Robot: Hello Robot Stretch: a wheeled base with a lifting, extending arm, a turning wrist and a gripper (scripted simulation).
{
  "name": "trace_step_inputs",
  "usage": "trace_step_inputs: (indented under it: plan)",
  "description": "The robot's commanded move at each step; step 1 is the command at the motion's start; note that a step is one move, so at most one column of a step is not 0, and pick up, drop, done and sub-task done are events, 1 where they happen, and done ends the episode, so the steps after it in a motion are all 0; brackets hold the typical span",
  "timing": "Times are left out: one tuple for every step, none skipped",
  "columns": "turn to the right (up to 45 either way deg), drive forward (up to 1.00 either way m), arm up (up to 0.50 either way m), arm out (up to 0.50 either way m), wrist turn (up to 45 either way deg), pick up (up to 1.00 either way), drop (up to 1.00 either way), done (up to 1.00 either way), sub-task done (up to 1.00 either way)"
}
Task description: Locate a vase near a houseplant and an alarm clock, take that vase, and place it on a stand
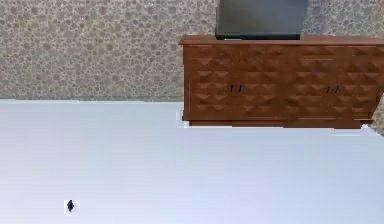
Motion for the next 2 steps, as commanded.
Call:
trace_step_inputs:
  plan:
    - [36.0, 0.0, 0.0, 0.0, 0.0, 0.0, 0.0, 0.0, 0.0]
    - [0.0, 0.6, 0.0, 0.0, 0.0, 0.0, 0.0, 0.0, 0.0]
